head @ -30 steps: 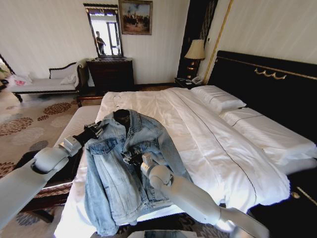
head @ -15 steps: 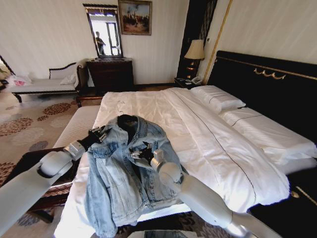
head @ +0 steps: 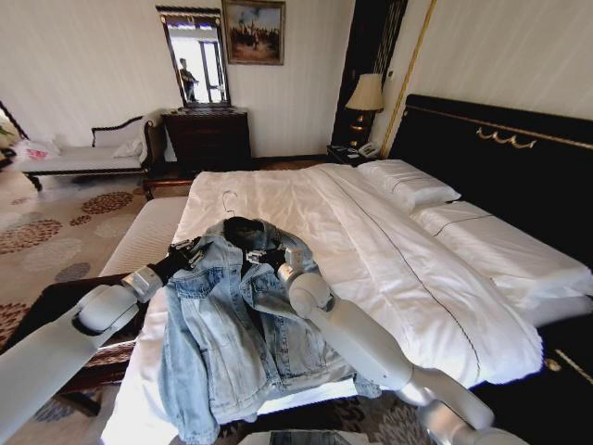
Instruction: Pick up the clothes from the bed and hang them on the clothes hanger.
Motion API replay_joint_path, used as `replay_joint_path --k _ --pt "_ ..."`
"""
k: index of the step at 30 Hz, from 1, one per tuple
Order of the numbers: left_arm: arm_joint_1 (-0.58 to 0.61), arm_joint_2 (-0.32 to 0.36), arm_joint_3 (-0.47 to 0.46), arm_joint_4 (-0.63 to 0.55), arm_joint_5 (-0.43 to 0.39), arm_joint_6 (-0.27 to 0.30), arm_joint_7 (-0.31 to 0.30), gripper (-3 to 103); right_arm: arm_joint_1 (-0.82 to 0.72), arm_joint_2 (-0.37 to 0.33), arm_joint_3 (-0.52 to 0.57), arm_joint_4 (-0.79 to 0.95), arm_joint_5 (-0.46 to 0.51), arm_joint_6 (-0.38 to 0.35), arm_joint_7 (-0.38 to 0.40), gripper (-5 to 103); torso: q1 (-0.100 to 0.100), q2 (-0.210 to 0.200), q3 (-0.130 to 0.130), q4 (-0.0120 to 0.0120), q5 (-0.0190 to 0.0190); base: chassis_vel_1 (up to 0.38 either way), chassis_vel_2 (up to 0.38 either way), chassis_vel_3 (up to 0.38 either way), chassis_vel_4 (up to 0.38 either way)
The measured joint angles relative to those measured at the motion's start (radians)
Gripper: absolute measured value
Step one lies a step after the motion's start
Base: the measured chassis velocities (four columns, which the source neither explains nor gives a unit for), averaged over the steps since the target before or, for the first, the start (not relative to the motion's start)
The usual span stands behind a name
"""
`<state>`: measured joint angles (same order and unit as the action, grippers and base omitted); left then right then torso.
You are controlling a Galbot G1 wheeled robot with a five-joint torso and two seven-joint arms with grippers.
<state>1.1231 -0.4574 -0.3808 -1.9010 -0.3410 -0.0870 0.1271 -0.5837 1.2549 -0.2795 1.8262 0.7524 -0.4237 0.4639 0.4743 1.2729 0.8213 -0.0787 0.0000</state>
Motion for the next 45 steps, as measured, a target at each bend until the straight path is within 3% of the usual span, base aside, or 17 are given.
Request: replay_joint_path --k 5,18,20,23,24,26,33,35,38,40,42,45 --pt "-0.002 -0.003 0.003 -0.001 0.001 -0.001 0.0 21 0.004 -0.016 0.0 0.015 -0.065 -0.023 0.013 100 0.0 0.0 0.0 0.0 0.0 0.0 0.0 0.0 0.0" --pt "0.002 -0.002 0.001 -0.017 0.001 0.004 -0.005 21 0.0 -0.003 -0.031 -0.007 -0.112 -0.103 0.044 102 0.0 0.0 0.0 0.0 0.0 0.0 0.0 0.0 0.0" --pt "0.003 -0.001 0.002 -0.022 0.001 0.005 -0.006 21 0.004 0.004 -0.035 -0.015 -0.117 -0.104 0.044 94 0.0 0.0 0.0 0.0001 0.0 0.0 0.0 0.0 0.0" --pt "0.005 0.0 0.003 -0.027 0.001 0.005 -0.008 21 0.005 0.009 -0.036 -0.018 -0.12 -0.104 0.044 89 0.0 0.0 0.0 0.0 0.0 0.0 0.0 0.0 0.0" --pt "0.006 0.0 0.003 -0.029 0.001 0.006 -0.008 21 0.007 0.01 -0.037 -0.019 -0.12 -0.103 0.044 78 0.0 0.0 0.0 0.0 0.0 0.0 0.0 0.0 0.0" --pt "0.007 0.0 0.003 -0.029 0.001 0.006 -0.008 21 0.007 0.01 -0.038 -0.019 -0.12 -0.101 0.044 78 0.0 0.0 0.0 0.0 0.0 0.0 0.0 0.0 0.0" --pt "0.006 0.002 0.004 -0.038 0.0 0.007 -0.008 21 0.008 0.008 -0.044 -0.02 -0.118 -0.078 0.045 45 0.0 0.0 0.0 0.0 0.0 0.0 0.0 0.0 0.0" --pt "0.006 0.002 0.004 -0.04 0.0 0.007 -0.009 21 0.008 0.008 -0.044 -0.02 -0.117 -0.077 0.045 45 0.0 0.0 0.0 0.0 0.0 0.0 0.0 0.0 0.0" --pt "0.006 0.002 0.004 -0.042 0.0 0.007 -0.009 21 0.009 0.008 -0.044 -0.02 -0.112 -0.077 0.046 29 0.0 0.0 0.0 0.0 0.0 0.0 0.0 0.0 0.0" --pt "0.005 0.002 0.005 -0.042 0.0 0.007 -0.009 21 0.009 0.008 -0.044 -0.02 -0.112 -0.077 0.047 29 0.0 0.0 0.0 0.0001 0.0 0.0 0.0 0.0 0.0" --pt "0.005 0.001 0.005 -0.043 0.001 0.007 -0.008 21 0.011 0.009 -0.044 -0.014 -0.077 -0.07 0.057 7 0.0 0.0 0.0 0.0 0.0 0.0 0.0 0.0 0.0" --pt "0.007 0.0 0.005 -0.045 0.001 0.006 -0.008 21 0.015 0.012 -0.046 -0.007 -0.048 -0.053 0.058 1 0.0 0.0 0.0 0.0 0.0 0.0 0.0 0.0 0.0"
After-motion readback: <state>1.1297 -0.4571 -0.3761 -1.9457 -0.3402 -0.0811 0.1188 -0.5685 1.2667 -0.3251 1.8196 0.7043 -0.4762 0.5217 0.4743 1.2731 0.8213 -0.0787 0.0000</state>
